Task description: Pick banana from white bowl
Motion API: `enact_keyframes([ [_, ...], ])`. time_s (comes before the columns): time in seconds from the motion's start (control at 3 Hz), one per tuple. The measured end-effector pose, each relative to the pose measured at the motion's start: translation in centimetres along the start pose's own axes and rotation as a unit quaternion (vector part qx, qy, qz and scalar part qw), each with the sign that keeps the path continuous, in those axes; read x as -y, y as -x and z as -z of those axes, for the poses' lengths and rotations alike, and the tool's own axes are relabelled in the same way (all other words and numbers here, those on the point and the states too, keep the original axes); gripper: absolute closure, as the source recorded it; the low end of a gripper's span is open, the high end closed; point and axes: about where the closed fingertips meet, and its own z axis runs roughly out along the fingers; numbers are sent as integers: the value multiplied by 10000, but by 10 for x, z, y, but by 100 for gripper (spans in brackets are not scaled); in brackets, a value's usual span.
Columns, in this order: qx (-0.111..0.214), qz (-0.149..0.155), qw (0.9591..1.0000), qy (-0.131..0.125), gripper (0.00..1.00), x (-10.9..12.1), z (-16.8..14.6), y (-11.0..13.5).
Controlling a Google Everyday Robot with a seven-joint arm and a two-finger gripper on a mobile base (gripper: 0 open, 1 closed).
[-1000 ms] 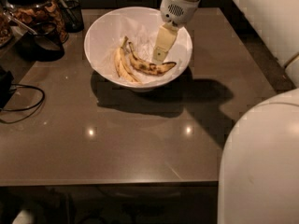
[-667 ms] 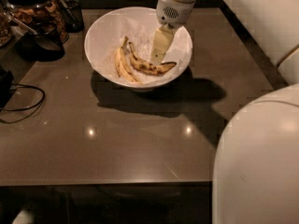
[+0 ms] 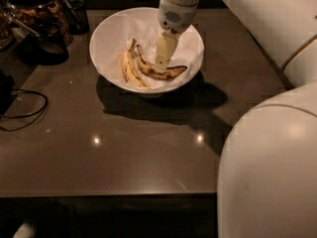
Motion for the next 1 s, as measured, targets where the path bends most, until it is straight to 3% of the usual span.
enact_keyframes([
  [1.0,-140,379,9988,281,30,-8,-32,19],
])
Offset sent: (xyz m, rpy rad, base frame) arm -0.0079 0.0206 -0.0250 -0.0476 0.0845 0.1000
